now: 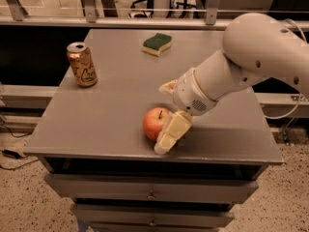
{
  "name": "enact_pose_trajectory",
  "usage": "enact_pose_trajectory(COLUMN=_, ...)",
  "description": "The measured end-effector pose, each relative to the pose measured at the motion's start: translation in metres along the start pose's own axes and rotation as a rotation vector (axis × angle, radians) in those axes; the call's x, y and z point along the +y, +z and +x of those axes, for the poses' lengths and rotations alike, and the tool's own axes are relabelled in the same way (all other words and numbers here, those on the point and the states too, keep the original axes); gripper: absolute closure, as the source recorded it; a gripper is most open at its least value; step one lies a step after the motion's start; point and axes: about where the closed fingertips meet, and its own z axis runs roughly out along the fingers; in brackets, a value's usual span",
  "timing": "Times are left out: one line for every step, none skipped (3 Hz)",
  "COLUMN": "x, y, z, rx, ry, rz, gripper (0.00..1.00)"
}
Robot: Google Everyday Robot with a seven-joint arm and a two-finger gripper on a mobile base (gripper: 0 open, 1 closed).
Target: Pick apple
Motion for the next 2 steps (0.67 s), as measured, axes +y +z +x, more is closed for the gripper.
enact_pose_trajectory(x=0.0075, y=0.0041, z=-0.0070, rx=-0.011, ry=0.000, rz=-0.008, gripper=0.28)
enact_pose_trajectory(x=0.0082, y=0.0023, z=-0.0119, rx=-0.015, ry=0.000, rz=-0.002, gripper=0.51)
